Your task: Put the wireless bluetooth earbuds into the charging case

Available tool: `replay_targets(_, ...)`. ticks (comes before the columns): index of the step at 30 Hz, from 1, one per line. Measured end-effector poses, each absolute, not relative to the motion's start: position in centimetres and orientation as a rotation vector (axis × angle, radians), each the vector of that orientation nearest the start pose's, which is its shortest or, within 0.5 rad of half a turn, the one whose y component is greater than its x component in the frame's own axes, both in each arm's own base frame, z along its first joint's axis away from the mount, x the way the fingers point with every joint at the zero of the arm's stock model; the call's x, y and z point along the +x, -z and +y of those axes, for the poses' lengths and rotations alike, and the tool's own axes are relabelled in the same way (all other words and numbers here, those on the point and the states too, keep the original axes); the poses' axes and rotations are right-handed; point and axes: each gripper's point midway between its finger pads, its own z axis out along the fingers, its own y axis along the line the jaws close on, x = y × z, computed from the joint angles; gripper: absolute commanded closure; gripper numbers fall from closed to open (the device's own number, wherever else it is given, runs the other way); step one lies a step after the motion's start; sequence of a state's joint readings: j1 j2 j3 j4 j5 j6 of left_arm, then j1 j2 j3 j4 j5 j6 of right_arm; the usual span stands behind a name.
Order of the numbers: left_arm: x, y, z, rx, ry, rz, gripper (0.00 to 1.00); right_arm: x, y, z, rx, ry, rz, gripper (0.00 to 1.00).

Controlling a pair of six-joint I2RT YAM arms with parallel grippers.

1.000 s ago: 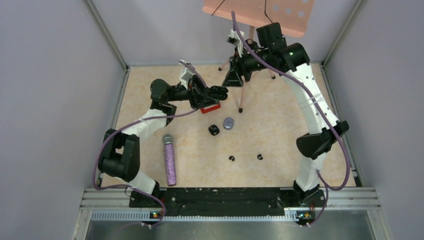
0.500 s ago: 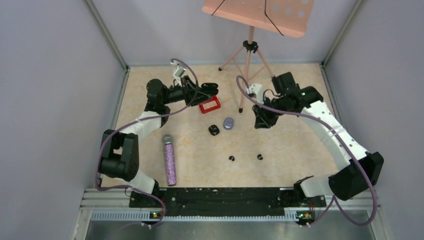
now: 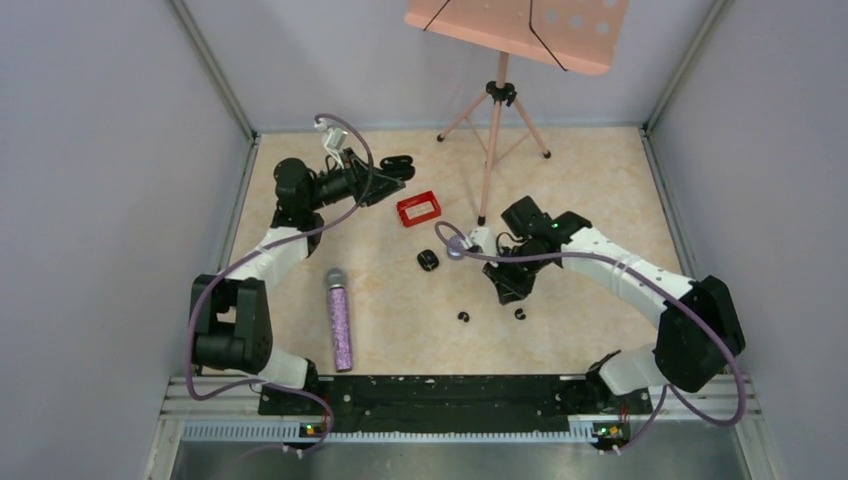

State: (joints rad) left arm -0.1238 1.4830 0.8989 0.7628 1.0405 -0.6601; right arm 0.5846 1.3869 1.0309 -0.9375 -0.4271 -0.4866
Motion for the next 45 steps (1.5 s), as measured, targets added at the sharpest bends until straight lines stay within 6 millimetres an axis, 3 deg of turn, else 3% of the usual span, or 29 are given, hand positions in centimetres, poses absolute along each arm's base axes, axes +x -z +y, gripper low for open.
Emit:
replay_targets(4,36.4,-28.1,-20.0,0.474,1.309,1.572,1.00,19.1,-8.9,21.1,-1.508,-0.667,2.350,0.82)
replay_targets(11,37.8,-27.8,-18.0,0.370,1.271,1.607,1.00,20.7,-5.0,24.3,-1.331,-0.758,2.498,0.79)
replay_targets(19,37.1,-29.2,-16.6,0.335,1.224,1.583,1.00,20.8,-3.5,26.8,-1.251,-0.865,2.580,0.74)
replay_targets(34,37.2,-29.2,-14.6,0.283,1.180,1.579,1.00,19.4,-3.4,27.8,-1.308,-0.888,2.574,0.78)
replay_targets(45,36.5,-29.1,-14.5,0.260,1.181,1.581,1.00,19.0,-2.3,27.0,-1.320,-0.797,2.603,0.75)
